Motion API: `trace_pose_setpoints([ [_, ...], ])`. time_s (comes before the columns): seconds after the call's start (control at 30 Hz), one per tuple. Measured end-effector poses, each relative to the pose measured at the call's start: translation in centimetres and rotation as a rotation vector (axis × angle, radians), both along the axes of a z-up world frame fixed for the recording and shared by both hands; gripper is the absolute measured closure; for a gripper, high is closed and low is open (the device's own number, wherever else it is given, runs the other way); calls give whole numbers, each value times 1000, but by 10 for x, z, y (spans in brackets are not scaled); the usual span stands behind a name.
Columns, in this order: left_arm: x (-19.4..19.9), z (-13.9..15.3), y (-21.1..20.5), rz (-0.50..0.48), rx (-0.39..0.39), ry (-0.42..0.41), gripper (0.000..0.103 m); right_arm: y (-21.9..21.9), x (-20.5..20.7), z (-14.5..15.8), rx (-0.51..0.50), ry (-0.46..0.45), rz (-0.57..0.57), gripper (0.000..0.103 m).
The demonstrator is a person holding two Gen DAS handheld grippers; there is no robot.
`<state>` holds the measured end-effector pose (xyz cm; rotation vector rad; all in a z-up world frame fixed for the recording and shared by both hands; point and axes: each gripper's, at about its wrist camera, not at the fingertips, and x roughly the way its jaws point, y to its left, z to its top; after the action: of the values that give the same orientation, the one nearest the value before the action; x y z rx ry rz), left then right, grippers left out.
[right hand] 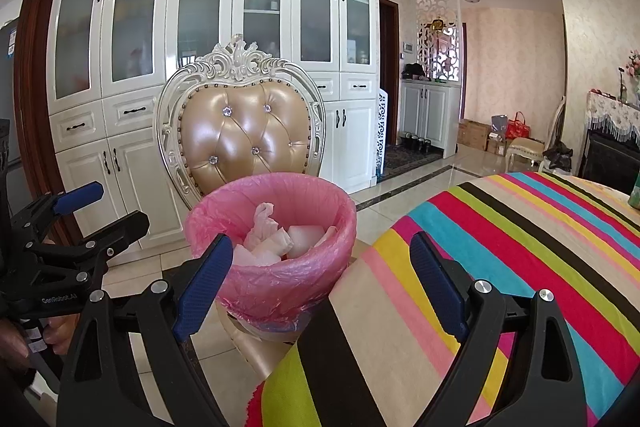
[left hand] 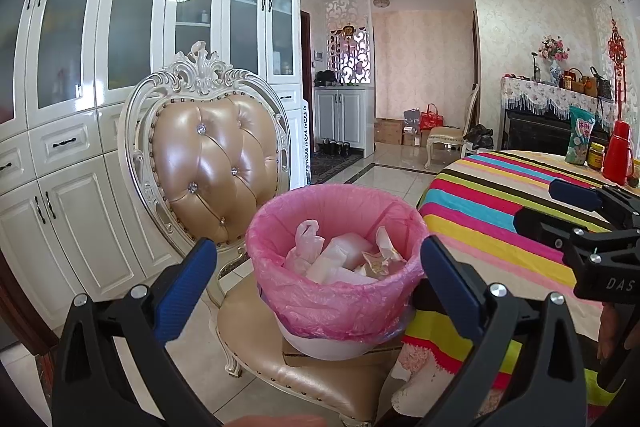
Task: Collect trash
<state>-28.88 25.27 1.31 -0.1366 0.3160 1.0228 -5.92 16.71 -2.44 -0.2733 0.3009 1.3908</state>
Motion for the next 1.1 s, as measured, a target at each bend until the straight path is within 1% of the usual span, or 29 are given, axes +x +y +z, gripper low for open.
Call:
trace_pose_setpoints([
  [1.1, -1, 1, -2, -3, -8, -3, 4, -2, -2, 3, 1, 0, 5, 18],
])
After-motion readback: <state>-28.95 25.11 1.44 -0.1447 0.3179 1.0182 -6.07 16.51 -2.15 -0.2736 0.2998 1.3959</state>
